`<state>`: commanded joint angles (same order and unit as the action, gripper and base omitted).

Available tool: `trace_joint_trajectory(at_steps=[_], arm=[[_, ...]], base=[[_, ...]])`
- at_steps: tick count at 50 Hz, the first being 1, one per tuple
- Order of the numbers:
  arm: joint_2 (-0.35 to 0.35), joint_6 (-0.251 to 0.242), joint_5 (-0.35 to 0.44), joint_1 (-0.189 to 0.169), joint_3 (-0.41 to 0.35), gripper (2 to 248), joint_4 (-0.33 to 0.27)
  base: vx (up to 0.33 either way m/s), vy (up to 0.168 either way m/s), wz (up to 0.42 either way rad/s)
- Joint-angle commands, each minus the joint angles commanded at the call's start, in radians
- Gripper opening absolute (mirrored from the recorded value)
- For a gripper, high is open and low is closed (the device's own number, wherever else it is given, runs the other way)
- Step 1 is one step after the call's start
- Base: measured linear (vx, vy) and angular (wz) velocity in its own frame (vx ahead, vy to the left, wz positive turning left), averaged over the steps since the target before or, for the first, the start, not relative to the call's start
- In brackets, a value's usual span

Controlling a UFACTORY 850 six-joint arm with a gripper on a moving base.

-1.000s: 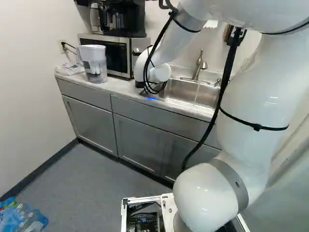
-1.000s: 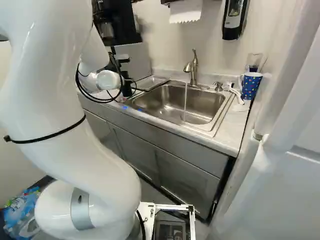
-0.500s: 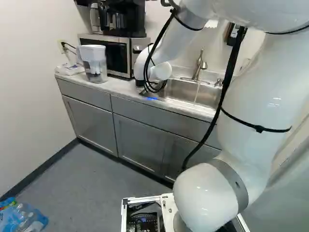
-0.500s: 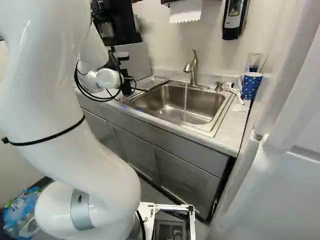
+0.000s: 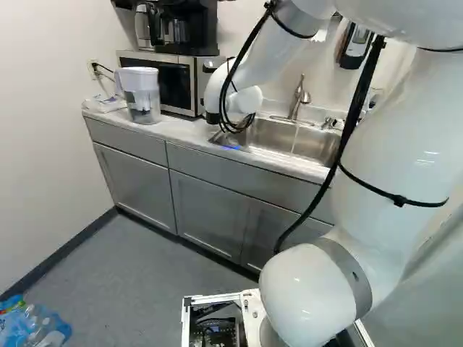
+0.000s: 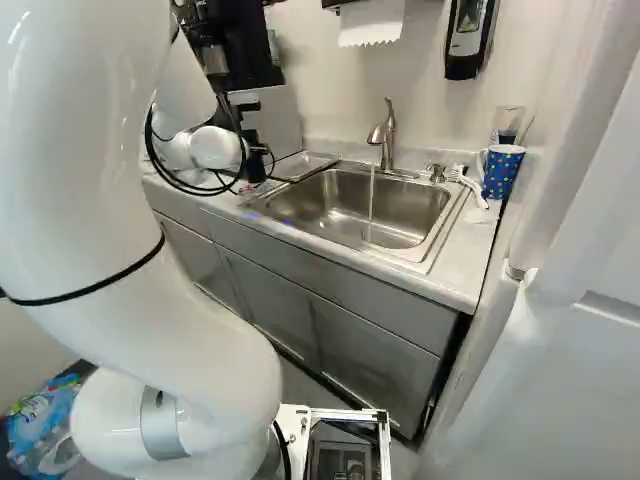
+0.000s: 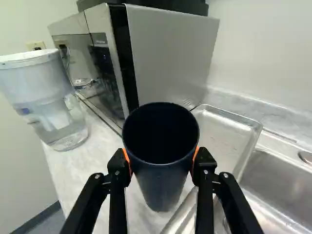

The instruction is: Rinse the cup and place it in the tray

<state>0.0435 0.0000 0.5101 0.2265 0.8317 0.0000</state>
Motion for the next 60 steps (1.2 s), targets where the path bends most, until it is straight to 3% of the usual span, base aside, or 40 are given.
trace_joint_trajectory(at_steps=[34,60], arm=[[-0.067,0.0,-0.088,-0.044,0.007,126,0.0],[-0.105,0.0,-0.103,-0.08,0.013,126,0.0]], base=[[0.0,0.0,0.0],[0.0,0.0,0.0]])
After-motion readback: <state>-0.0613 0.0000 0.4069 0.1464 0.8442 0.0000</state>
